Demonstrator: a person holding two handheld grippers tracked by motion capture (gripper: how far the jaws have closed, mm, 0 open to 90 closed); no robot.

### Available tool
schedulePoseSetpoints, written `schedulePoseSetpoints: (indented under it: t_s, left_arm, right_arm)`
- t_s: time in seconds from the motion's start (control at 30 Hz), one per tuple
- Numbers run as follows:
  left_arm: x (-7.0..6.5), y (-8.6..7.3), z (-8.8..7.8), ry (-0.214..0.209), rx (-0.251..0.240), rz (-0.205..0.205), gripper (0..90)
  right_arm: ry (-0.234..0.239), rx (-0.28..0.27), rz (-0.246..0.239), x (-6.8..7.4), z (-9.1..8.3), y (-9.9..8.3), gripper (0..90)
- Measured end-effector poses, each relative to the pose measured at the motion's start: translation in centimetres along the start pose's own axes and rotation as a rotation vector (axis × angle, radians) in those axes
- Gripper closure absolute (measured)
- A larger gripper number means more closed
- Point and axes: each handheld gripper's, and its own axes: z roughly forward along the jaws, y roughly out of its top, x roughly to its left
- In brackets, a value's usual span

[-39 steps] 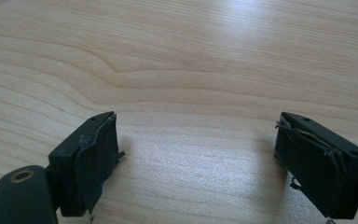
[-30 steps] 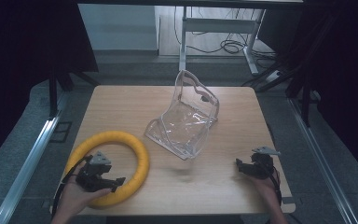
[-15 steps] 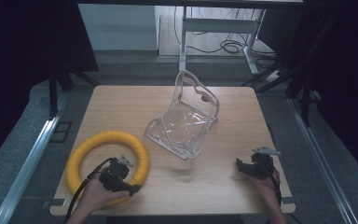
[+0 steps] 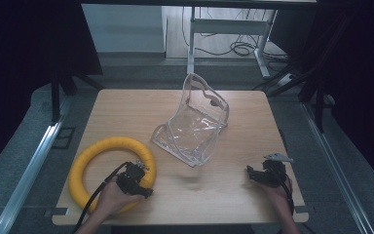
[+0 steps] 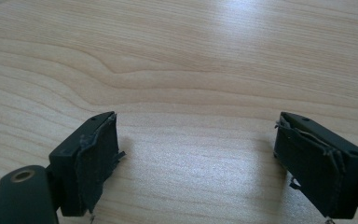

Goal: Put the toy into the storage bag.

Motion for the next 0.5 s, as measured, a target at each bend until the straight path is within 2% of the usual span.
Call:
schedulePoseSetpoints:
  t_s: [0.1,0.17,0.4,0.47,0.5]
  left_arm:
    - [-0.3,0.0,0.1,0.024,-0.011,0.010,45.9]
    - [-0.4,-0.1,0.1,0.027,-0.026,0.001,46.5]
    - [0.3,-1.1,-0.1,-0.029,-0.107,-0.046,48.5]
    - [0.5,-1.4,-0.5,-0.051,-0.144,-0.064,48.7]
    - [0.8,-1.7,-1.2,-0.076,-0.195,-0.086,49.0]
  right_arm:
    - [-0.001,0.000,0.000,0.0,0.0,0.0,13.6]
    - [-0.001,0.000,0.000,0.0,0.0,0.0,13.6]
    - [-0.004,-0.002,0.003,0.0,0.0,0.0,13.7]
    - [-0.005,-0.003,0.004,0.0,0.0,0.0,13.7]
    - [-0.007,-0.005,0.003,-0.1,0.0,0.0,13.7]
